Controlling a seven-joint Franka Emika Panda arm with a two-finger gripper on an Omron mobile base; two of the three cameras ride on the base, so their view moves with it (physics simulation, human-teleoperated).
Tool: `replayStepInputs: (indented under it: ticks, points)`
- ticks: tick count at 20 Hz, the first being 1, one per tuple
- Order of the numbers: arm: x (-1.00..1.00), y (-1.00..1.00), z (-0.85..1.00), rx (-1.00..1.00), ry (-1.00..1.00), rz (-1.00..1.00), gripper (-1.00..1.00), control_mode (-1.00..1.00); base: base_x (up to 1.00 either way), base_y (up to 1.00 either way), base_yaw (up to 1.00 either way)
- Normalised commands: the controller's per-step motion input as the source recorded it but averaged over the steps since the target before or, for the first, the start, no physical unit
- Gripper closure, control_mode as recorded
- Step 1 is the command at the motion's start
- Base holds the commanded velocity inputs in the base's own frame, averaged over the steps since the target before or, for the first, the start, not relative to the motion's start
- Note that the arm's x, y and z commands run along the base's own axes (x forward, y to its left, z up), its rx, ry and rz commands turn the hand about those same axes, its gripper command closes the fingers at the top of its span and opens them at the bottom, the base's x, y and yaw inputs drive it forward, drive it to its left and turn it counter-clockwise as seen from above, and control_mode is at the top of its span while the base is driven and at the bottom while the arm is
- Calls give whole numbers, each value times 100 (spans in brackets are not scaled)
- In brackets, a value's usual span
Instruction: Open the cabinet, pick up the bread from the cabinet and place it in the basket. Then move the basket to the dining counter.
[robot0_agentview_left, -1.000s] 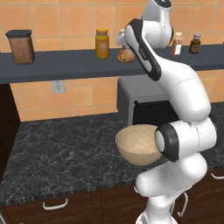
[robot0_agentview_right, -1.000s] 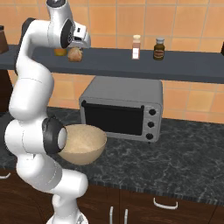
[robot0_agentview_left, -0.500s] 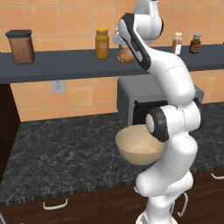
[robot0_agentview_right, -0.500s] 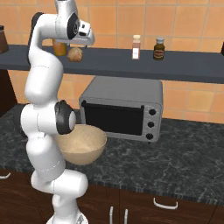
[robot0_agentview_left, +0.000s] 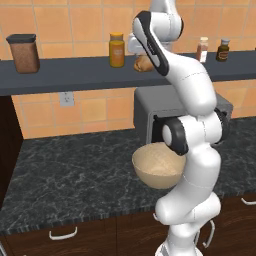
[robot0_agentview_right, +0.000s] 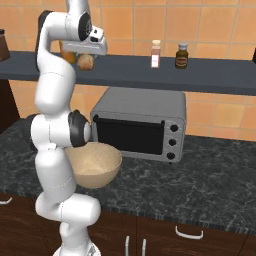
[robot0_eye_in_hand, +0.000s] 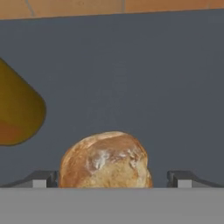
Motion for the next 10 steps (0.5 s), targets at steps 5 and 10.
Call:
replayStepInputs:
  ticks: [5,10]
  points:
    - [0,27,-23,0,5,1,-100,-100,0,0,0]
    - [1,2,-34,0,1,0,-100,-100,0,0,0]
